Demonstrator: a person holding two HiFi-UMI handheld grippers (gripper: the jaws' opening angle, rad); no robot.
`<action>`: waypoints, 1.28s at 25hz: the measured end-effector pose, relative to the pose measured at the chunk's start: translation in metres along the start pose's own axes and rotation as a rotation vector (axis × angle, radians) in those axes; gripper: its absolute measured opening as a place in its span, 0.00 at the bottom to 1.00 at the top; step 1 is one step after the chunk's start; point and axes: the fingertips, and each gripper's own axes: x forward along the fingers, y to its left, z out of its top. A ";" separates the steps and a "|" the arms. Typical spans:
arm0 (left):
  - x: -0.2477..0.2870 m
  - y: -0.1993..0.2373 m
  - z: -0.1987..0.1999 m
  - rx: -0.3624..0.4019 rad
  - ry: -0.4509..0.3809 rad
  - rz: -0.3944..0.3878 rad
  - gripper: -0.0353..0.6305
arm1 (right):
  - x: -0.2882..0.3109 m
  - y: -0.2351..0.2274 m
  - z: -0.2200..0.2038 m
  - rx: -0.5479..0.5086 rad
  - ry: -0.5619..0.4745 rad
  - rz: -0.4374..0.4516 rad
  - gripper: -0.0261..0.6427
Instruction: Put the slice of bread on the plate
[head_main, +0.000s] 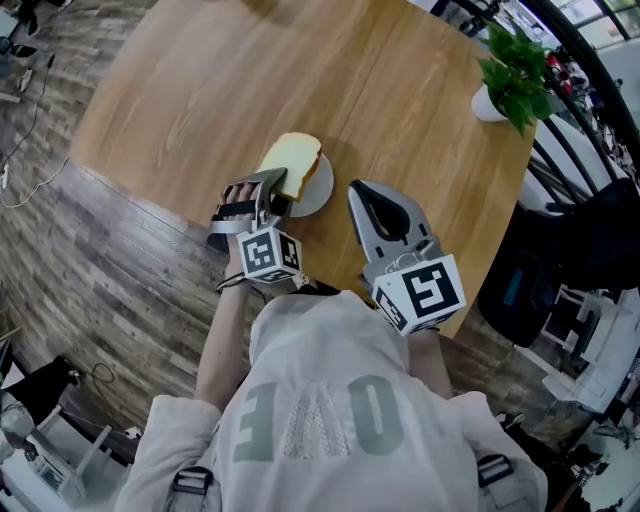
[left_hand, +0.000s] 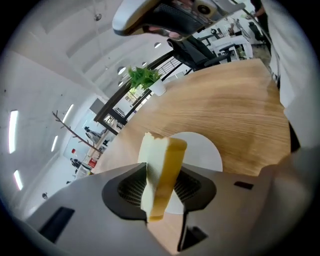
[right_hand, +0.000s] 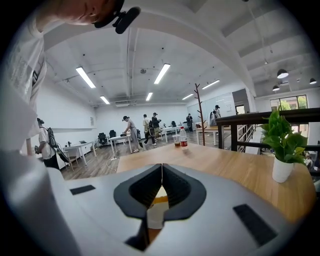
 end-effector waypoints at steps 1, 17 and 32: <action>0.001 -0.001 0.000 -0.029 0.002 -0.023 0.26 | 0.000 0.003 0.000 -0.003 0.001 0.006 0.07; -0.009 -0.013 -0.012 -0.202 0.019 -0.161 0.61 | 0.001 0.022 0.012 -0.037 -0.035 0.037 0.07; -0.083 0.092 0.070 -0.495 -0.361 -0.012 0.62 | -0.007 0.024 0.032 -0.050 -0.101 0.018 0.07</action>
